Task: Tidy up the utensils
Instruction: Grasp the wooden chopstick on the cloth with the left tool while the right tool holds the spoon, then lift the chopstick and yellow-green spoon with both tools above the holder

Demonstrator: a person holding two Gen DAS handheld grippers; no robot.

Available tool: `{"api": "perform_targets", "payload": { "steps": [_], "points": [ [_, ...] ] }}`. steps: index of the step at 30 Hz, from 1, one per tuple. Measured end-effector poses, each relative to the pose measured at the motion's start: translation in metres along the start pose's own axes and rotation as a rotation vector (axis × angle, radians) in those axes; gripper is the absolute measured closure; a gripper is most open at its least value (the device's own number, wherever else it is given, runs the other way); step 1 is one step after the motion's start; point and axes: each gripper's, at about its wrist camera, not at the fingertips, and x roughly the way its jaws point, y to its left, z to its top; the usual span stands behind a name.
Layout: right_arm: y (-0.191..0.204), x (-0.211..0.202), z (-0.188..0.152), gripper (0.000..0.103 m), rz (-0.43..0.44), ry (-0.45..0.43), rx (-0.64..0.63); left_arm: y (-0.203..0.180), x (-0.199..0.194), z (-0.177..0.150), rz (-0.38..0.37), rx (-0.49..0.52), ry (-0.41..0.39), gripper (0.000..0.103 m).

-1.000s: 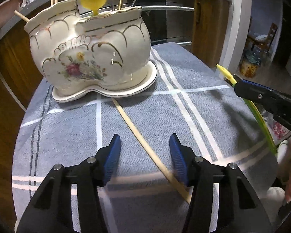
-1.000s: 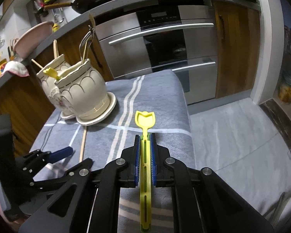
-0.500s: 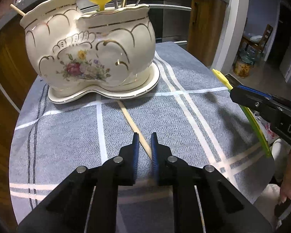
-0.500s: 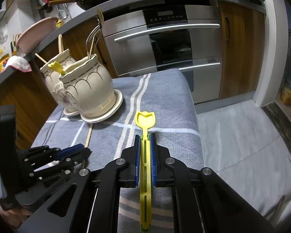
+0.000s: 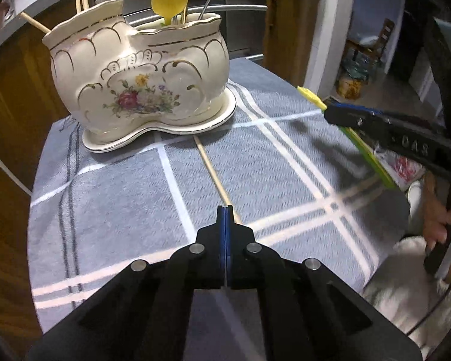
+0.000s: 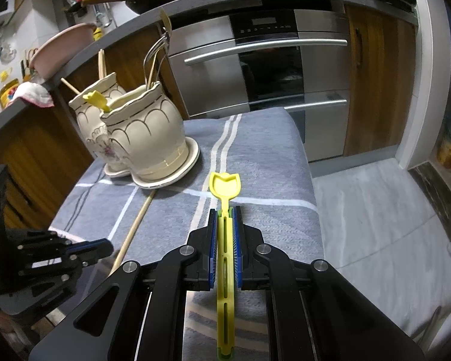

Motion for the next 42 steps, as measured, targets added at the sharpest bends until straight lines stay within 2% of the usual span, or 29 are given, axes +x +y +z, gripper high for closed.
{"api": "perform_targets", "payload": {
  "steps": [2, 5, 6, 7, 8, 11, 17, 18, 19, 26, 30, 35, 37, 42],
  "points": [
    [0.003, 0.0, 0.0, 0.093, 0.003, -0.003, -0.006, 0.003, 0.002, -0.001, -0.005, 0.003, 0.016, 0.103],
    [0.005, 0.001, 0.0, 0.093, 0.004, -0.001, -0.01, 0.011, 0.003, 0.0, -0.038, -0.058, 0.015, 0.103],
    [0.006, 0.001, 0.0, 0.093, 0.003, -0.001, -0.011, 0.012, 0.004, 0.002, -0.037, -0.072, 0.009, 0.1],
    [0.006, 0.002, 0.0, 0.093, 0.002, 0.001, -0.013, 0.011, 0.006, 0.005, -0.035, -0.077, 0.008, 0.091],
    [0.007, 0.002, 0.0, 0.092, 0.0, 0.002, -0.015, 0.01, 0.008, 0.007, -0.032, -0.079, 0.004, 0.086],
    [0.006, 0.003, -0.001, 0.092, -0.001, 0.006, -0.016, -0.001, 0.011, 0.012, -0.034, -0.09, 0.009, 0.077],
    [0.006, 0.002, 0.0, 0.093, -0.007, 0.0, -0.02, -0.013, 0.028, 0.02, 0.038, -0.056, 0.024, 0.078],
    [0.007, 0.001, 0.0, 0.093, -0.006, -0.004, -0.022, -0.012, 0.029, 0.02, 0.047, -0.056, 0.018, 0.081],
    [0.007, 0.0, -0.001, 0.093, -0.005, -0.009, -0.024, -0.011, 0.03, 0.021, 0.057, -0.056, 0.01, 0.091],
    [0.018, -0.011, 0.0, 0.093, 0.017, -0.05, -0.044, 0.001, 0.024, 0.014, 0.014, -0.034, 0.005, 0.098],
    [0.027, -0.016, 0.001, 0.093, 0.026, -0.084, -0.061, 0.013, 0.012, 0.006, -0.016, -0.013, -0.021, 0.098],
    [0.037, -0.026, 0.005, 0.093, 0.037, -0.158, -0.06, 0.031, -0.014, -0.003, -0.057, 0.019, -0.129, 0.098],
    [0.041, -0.03, 0.007, 0.093, 0.04, -0.191, -0.062, 0.038, -0.026, -0.006, -0.081, 0.032, -0.188, 0.098],
    [0.055, -0.045, 0.014, 0.093, 0.057, -0.302, -0.084, 0.052, -0.057, -0.011, -0.084, 0.083, -0.356, 0.098]
  ]
}}
